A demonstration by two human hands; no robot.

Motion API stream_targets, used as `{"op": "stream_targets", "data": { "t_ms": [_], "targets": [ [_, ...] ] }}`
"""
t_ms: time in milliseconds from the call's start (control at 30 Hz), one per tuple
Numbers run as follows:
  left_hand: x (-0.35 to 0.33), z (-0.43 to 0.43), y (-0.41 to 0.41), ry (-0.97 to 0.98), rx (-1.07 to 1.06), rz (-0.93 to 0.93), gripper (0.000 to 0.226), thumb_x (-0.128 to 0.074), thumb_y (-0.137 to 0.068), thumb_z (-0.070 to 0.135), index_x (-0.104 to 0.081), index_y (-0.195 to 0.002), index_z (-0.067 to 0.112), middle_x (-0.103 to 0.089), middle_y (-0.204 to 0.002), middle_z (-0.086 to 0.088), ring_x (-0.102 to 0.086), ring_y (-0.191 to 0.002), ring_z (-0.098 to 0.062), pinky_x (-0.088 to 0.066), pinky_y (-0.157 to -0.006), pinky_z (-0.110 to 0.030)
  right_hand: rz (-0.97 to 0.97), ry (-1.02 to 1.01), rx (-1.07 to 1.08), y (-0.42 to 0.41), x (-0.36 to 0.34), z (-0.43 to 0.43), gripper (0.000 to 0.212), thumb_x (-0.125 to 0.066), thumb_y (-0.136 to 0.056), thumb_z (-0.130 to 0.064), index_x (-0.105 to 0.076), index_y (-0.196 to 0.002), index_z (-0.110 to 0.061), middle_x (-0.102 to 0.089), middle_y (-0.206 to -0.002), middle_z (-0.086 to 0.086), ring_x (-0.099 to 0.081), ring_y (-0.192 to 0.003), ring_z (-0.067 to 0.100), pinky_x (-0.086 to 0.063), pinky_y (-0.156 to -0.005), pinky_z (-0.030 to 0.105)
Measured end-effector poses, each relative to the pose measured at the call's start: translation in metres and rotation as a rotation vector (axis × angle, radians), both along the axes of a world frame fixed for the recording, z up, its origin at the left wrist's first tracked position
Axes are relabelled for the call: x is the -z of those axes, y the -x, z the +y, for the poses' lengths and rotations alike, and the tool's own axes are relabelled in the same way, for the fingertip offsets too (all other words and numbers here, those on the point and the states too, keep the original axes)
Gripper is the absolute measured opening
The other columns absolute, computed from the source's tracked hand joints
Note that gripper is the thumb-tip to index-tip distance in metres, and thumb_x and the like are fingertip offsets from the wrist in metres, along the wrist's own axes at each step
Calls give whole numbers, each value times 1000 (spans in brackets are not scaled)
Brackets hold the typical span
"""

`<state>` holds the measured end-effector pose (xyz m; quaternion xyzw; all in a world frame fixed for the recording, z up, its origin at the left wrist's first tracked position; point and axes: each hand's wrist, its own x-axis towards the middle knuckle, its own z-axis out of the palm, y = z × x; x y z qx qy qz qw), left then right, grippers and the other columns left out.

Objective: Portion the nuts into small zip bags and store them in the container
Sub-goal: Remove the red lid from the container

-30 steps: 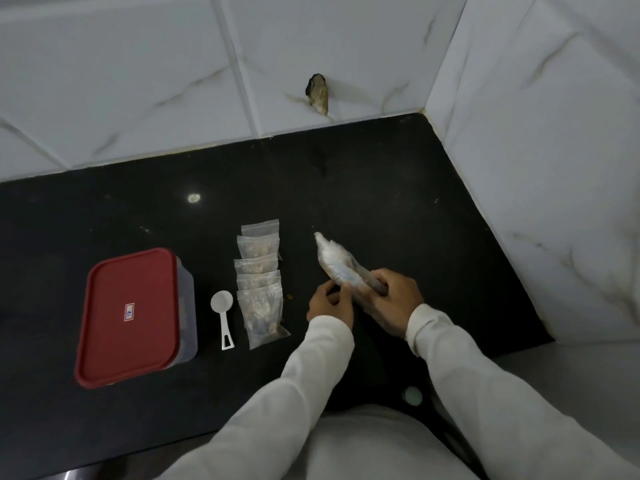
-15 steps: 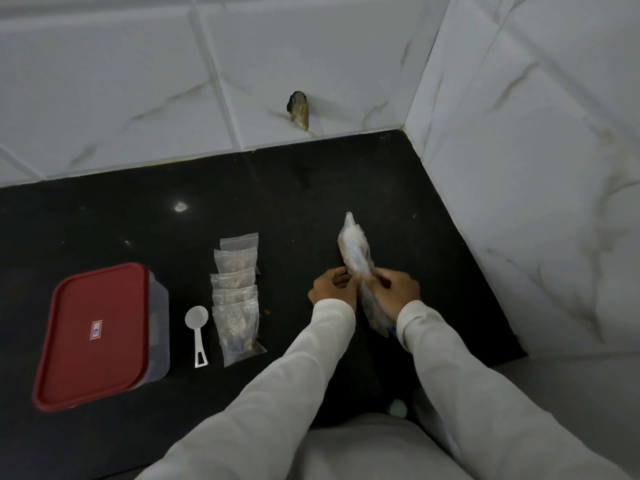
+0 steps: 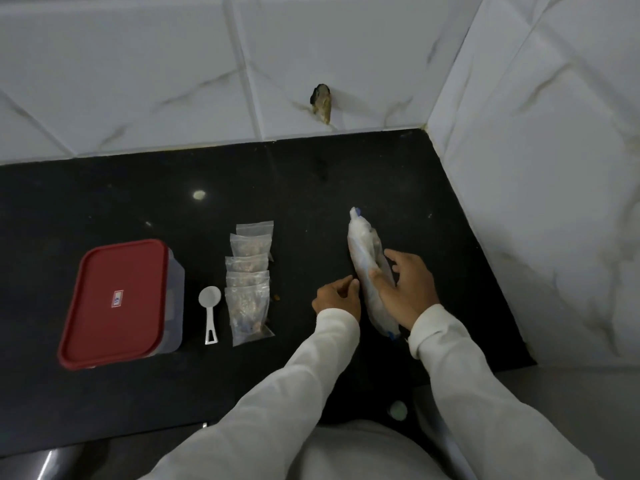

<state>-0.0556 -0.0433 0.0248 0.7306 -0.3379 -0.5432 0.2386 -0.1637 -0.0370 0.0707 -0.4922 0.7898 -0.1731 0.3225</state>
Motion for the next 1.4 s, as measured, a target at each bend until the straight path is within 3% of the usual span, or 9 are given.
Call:
{"op": "stream_targets", "data": {
  "t_ms": [167,300,433,567,667,733,867,1000,1400],
  "targets": [
    [-20,24,-35,98,-7,6,28,-62,-94,30,-69,-120,20,-71,-114,5,-65,-107,-10,-48,-98,-23,-73,232,-141,-42,-38,14,43,-63,-90,-38,-54,-130,-26,-48,-132,-4,-51,-117,12,-48,-97,32],
    [-49,48,-106,546,-35,-141,7,-65,-92,20,-70,-97,20,-71,-91,8,-66,-83,-2,-55,-79,-20,-285,365,-259,-99,-61,25,34,-63,-90,-35,-58,-124,-31,-54,-119,-18,-54,-107,-4,-50,-83,15],
    [-59,58,-197,913,25,-473,7,-70,-86,4,-71,-90,9,-69,-88,0,-59,-77,1,-43,-73,-4,-499,337,-319,-169,-55,29,29,-65,-91,-26,-62,-119,-26,-60,-115,-16,-56,-104,-9,-47,-79,6],
    [-64,54,-282,949,-30,-646,8,-70,-87,5,-73,-93,8,-69,-91,0,-60,-78,-5,-48,-75,-11,-534,250,-345,-231,-33,23,31,-63,-92,-29,-59,-123,-27,-60,-115,-16,-55,-102,-12,-47,-78,5],
    [-58,38,-333,875,-57,-686,13,-65,-89,10,-73,-100,12,-68,-101,1,-65,-88,-14,-54,-79,-28,-445,275,-314,-267,-15,12,38,-65,-90,-30,-57,-127,-25,-60,-118,-12,-58,-103,-2,-53,-86,19],
    [-53,23,-360,824,-30,-679,19,-62,-89,8,-72,-105,14,-66,-108,0,-64,-95,-16,-53,-85,-30,-354,291,-331,-284,-6,3,44,-67,-89,-32,-55,-130,-24,-56,-124,-9,-56,-104,0,-49,-83,15],
    [-36,8,-402,572,-88,-482,26,-63,-91,10,-70,-112,23,-64,-113,4,-63,-95,-9,-50,-86,-19,-21,442,-539,-305,4,0,44,-69,-85,-40,-61,-126,-25,-47,-131,-6,-42,-122,12,-40,-98,26],
    [-12,19,-428,379,-223,0,21,-62,-94,8,-69,-108,21,-71,-99,-3,-70,-92,-21,-59,-81,-35,163,564,-746,-332,10,11,42,-66,-85,-47,-69,-117,-21,-52,-131,-1,-42,-128,21,-42,-103,43],
    [15,47,-422,287,-355,564,13,-59,-95,5,-70,-102,7,-71,-98,-20,-68,-91,-31,-57,-82,-40,271,827,-871,-375,27,25,32,-73,-82,-34,-74,-102,-8,-65,-92,5,-60,-80,19,-54,-65,34]
  ]
}}
